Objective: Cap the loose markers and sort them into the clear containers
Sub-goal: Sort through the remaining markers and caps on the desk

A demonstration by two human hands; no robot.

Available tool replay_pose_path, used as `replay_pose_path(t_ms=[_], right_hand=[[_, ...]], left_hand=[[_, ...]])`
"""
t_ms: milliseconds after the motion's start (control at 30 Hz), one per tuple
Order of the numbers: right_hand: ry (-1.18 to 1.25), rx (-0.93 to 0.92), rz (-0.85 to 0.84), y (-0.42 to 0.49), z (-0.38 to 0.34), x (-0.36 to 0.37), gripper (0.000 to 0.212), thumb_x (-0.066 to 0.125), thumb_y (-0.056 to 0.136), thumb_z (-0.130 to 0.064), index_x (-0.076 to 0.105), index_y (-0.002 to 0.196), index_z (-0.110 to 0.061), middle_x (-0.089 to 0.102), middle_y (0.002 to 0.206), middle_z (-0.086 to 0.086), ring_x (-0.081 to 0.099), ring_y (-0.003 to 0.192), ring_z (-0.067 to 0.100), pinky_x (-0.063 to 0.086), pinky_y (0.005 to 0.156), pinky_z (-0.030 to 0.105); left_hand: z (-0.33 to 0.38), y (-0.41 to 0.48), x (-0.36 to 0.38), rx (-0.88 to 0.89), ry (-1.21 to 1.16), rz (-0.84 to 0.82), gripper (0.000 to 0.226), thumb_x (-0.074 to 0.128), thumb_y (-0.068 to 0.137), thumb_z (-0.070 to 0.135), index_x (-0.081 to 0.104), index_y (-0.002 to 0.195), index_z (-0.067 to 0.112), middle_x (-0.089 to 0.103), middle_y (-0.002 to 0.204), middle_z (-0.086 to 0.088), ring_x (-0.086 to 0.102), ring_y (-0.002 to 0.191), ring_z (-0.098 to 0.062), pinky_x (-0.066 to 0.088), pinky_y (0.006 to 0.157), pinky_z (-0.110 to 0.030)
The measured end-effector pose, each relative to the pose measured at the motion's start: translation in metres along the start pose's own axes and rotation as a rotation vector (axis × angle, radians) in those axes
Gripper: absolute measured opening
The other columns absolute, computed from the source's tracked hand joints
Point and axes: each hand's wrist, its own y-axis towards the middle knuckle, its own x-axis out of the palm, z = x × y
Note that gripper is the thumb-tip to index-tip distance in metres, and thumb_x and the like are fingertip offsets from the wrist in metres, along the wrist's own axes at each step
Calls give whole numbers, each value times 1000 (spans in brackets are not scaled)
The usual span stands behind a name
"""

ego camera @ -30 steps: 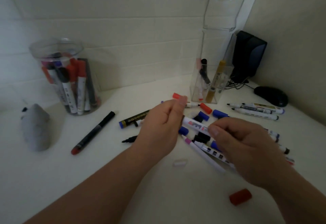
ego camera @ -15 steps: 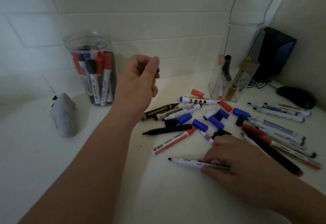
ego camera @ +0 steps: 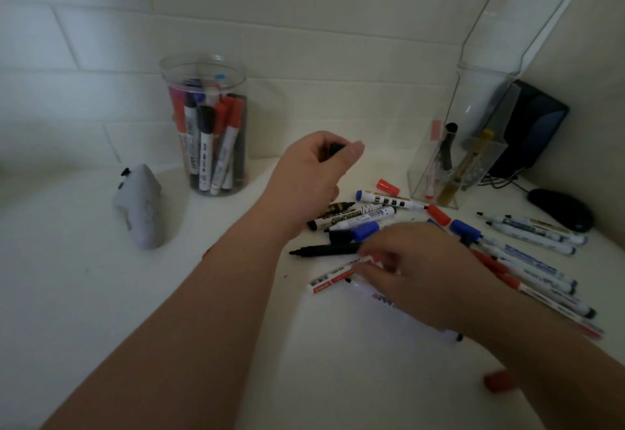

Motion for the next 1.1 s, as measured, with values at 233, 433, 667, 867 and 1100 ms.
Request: replay_pose_path(t_ms=[233, 433, 667, 867, 1100], right_hand=[[-271, -68, -77, 76, -32, 12, 20, 57, 94, -37, 68, 95, -21, 63, 88, -1, 61, 75, 16, 58, 70, 35], [-139, -82, 49, 66, -25, -4, 18, 56, 94, -32, 65, 88, -18, 58, 81, -3, 56, 73, 14, 53, 70, 36], [588, 179, 565, -15, 32, -49, 3, 52, 99, -28, 55, 100, -30, 67, 85, -9, 66, 79, 0, 52, 63, 15], [988, 183, 615, -58, 61, -22, 18, 50, 99, -25, 63, 106, -35, 62, 62, 10, 49, 43, 23, 44, 42, 32], [1072, 121, 486, -67, 73, 0, 30, 60, 90, -25, 70, 113, -41, 63, 60, 10, 48, 42, 19, 47, 45, 32]], left_hand=[[12, -1, -6, -23, -216, 106, 50, 51, 103, 40, 40, 57, 25, 32, 56, 2, 23, 47, -13, 20, 45, -26], [14, -3, -6, 22, -392, 117, 42, 50, 105, 35, 36, 68, 20, 32, 59, -5, 22, 47, -16, 19, 44, -28], [13, -7, 10, -41, -602, 26, 15, 64, 94, 17, 60, 83, 9, 58, 71, -6, 44, 52, -15, 42, 46, -25], [8, -35, 57, -271, -621, -217, 26, 60, 89, 27, 68, 92, 3, 61, 73, -10, 46, 53, -15, 44, 47, -25], [-5, -51, 82, -318, -506, -277, 33, 55, 91, 31, 76, 88, 6, 66, 81, -13, 55, 61, -19, 50, 54, -30]])
